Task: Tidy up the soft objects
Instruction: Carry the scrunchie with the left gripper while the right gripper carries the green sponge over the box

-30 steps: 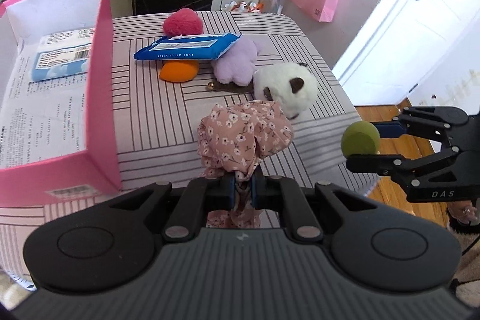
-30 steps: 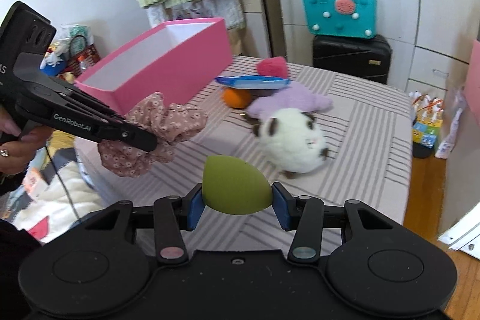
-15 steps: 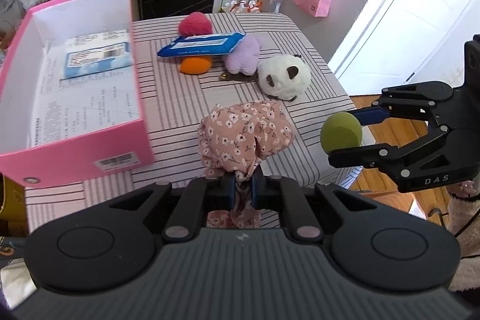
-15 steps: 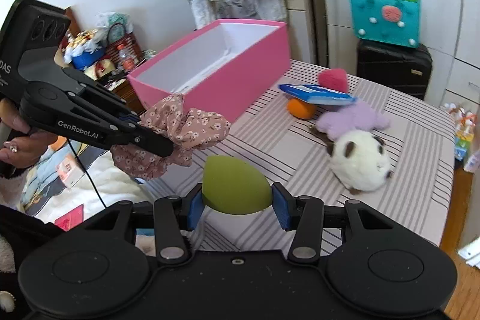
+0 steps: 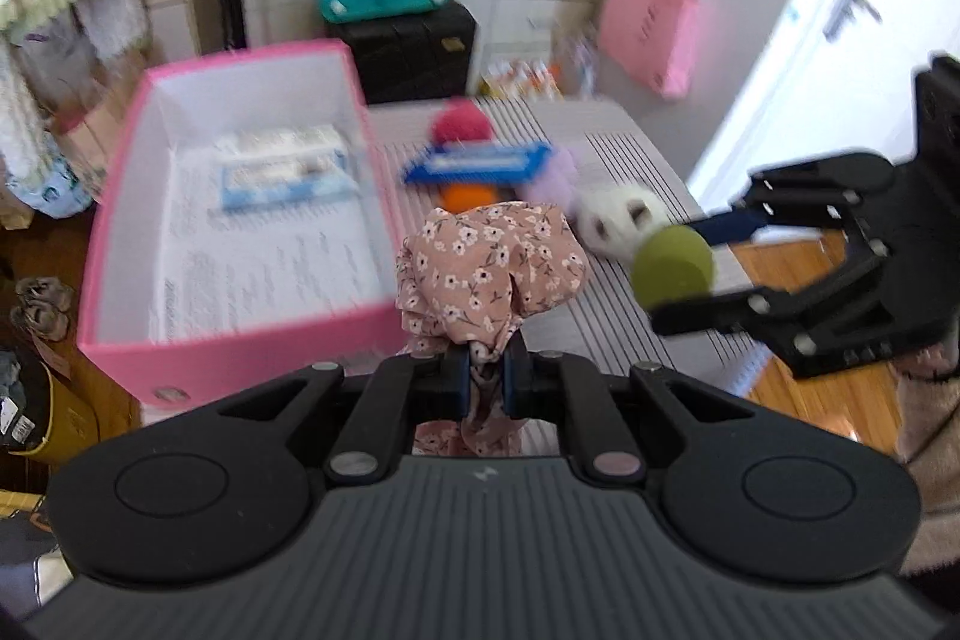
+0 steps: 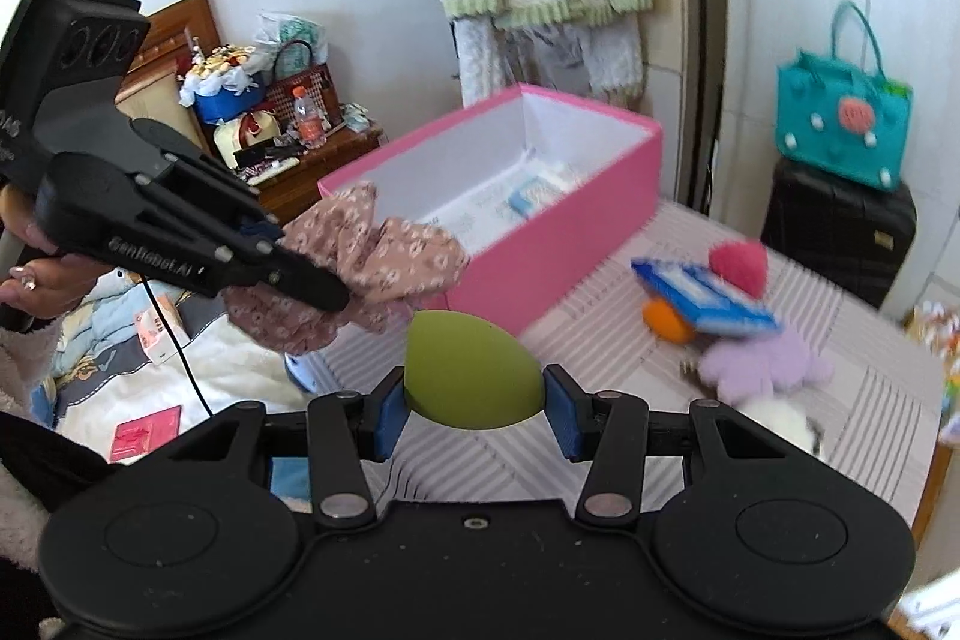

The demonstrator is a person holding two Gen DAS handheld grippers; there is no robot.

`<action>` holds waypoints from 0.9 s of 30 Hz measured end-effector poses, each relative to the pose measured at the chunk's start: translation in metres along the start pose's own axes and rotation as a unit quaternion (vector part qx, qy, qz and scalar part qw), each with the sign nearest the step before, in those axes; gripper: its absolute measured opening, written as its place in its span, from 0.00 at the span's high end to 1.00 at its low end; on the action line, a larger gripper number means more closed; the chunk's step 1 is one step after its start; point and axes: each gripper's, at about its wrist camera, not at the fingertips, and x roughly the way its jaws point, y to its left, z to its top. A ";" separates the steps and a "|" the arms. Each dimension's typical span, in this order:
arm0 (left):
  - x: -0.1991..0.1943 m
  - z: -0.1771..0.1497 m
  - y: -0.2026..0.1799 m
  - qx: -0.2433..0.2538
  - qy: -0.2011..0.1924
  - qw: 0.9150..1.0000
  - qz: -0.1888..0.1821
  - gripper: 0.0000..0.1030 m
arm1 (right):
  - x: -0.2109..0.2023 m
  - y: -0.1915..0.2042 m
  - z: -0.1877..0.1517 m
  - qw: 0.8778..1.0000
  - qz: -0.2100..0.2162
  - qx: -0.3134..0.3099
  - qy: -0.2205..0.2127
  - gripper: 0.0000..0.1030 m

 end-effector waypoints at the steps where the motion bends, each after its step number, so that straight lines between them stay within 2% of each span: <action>1: 0.002 0.003 0.009 -0.013 -0.007 1.000 0.002 0.92 | 0.002 0.001 0.005 1.000 0.000 -0.007 -0.005 0.48; 5: 0.019 0.022 0.046 -0.055 -0.012 0.998 -0.002 0.92 | 0.014 -0.001 0.024 1.000 0.005 -0.021 -0.023 0.48; 12: 0.048 0.062 0.094 -0.076 -0.024 0.997 0.020 0.92 | 0.052 -0.010 0.065 0.996 -0.008 -0.071 -0.044 0.48; 16: 0.072 0.085 0.122 -0.093 -0.023 0.995 0.029 0.91 | 0.085 -0.010 0.094 0.990 -0.027 -0.128 -0.047 0.48; 21: 0.105 0.111 0.153 -0.112 -0.008 0.993 0.037 0.92 | 0.141 -0.015 0.130 0.980 -0.046 -0.191 -0.017 0.48; 25: 0.129 0.121 0.173 -0.125 0.009 0.991 0.039 0.92 | 0.192 -0.030 0.153 0.974 -0.066 -0.215 0.028 0.49; 27: 0.142 0.125 0.182 -0.136 0.021 0.990 0.032 0.92 | 0.214 -0.037 0.162 0.973 -0.063 -0.216 0.053 0.49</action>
